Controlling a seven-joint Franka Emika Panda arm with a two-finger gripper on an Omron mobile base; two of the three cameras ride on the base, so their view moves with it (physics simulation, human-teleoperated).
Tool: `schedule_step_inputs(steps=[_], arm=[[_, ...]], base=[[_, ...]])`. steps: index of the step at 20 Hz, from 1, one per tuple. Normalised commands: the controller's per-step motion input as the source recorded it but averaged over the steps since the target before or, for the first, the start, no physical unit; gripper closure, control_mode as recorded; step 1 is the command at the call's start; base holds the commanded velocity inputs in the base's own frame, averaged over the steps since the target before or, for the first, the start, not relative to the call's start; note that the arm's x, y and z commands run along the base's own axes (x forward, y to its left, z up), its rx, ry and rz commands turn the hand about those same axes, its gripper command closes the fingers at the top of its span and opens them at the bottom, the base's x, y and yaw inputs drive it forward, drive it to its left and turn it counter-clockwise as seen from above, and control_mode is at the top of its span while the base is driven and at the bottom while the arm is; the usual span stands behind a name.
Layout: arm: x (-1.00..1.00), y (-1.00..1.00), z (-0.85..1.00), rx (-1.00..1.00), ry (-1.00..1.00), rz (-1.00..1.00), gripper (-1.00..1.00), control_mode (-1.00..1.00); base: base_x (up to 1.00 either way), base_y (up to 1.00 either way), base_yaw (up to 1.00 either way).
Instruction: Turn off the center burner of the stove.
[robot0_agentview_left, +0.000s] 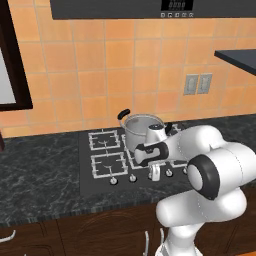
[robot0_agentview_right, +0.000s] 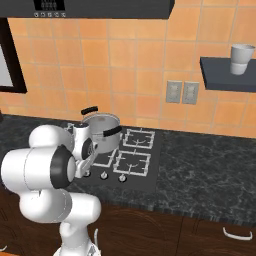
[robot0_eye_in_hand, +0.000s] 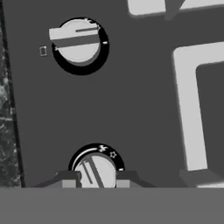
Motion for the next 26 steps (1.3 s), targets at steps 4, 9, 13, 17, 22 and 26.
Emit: schedule_step_inputs(steps=[4,9,13,17,22,26], arm=[[-0.09,0.04,-0.17,0.0,0.0,-0.24,1.0,-1.0],[-0.08,0.02,-0.14,0.0,0.0,-0.21,1.0,-1.0],[-0.1,0.01,-0.18,0.0,0.0,-0.2,1.0,-1.0],[-0.1,0.02,-0.17,0.0,0.0,-0.2,1.0,-1.0],[-0.11,0.0,-0.16,0.0,0.0,-0.19,1.0,-1.0],[-0.13,0.0,-0.17,0.0,0.0,-0.2,1.0,-1.0]], base=[[0.0,0.0,0.0],[0.0,0.0,0.0],[0.0,0.0,0.0],[0.0,0.0,0.0],[0.0,0.0,0.0],[0.0,0.0,0.0]])
